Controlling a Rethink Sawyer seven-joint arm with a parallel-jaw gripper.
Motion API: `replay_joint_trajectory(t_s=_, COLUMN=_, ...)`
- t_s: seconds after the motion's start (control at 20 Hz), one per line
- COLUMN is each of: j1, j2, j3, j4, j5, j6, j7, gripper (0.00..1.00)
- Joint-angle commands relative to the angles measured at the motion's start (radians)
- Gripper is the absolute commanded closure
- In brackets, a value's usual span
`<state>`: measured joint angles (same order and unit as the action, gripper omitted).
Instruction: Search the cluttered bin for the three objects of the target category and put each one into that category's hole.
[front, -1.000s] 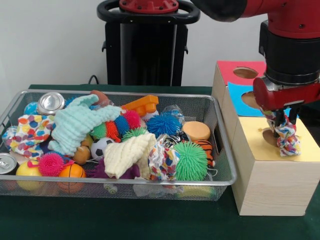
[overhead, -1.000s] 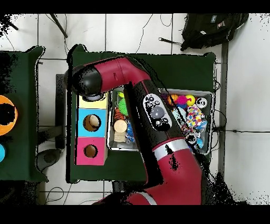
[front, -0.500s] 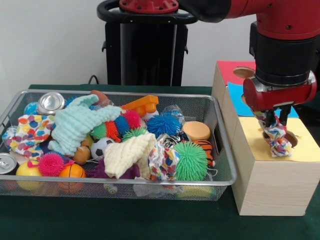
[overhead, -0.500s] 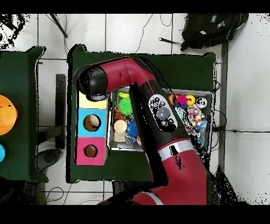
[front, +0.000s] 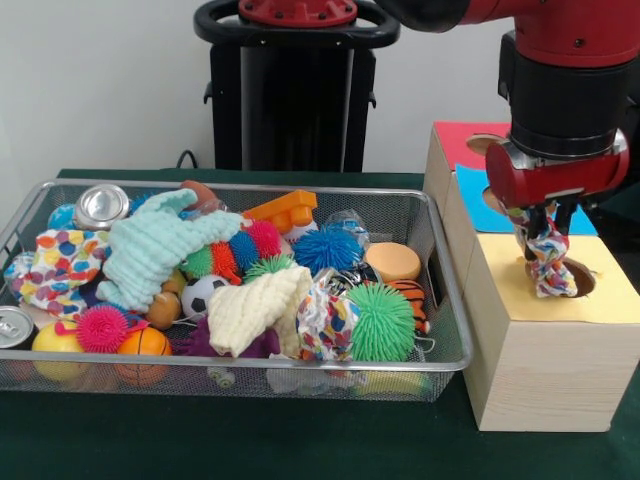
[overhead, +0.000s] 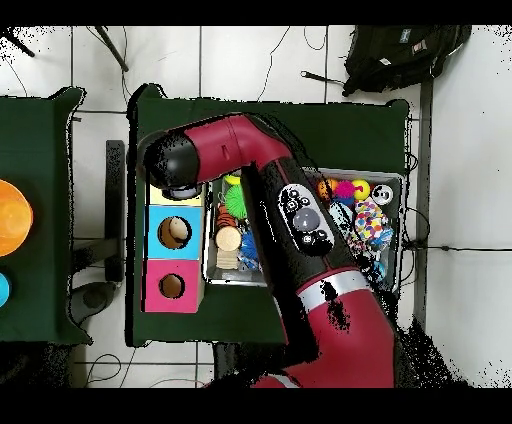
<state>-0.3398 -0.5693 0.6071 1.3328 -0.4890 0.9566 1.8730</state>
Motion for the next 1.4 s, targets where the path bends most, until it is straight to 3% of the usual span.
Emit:
replay_joint_trajectory(t_s=0.05, j1=-0.026, j2=-0.017, j3=-0.001, j4=0.131, j5=-0.036, j6=0.001, j7=-0.161, gripper=1.00)
replay_joint_trajectory(t_s=0.6, j1=-0.036, j2=-0.014, j3=0.015, j4=0.175, j5=-0.044, j6=-0.057, j7=-0.149, gripper=1.00)
replay_joint_trajectory(t_s=1.4, j1=0.009, j2=0.017, j3=0.007, j4=0.126, j5=-0.050, j6=-0.076, j7=-0.098, gripper=1.00)
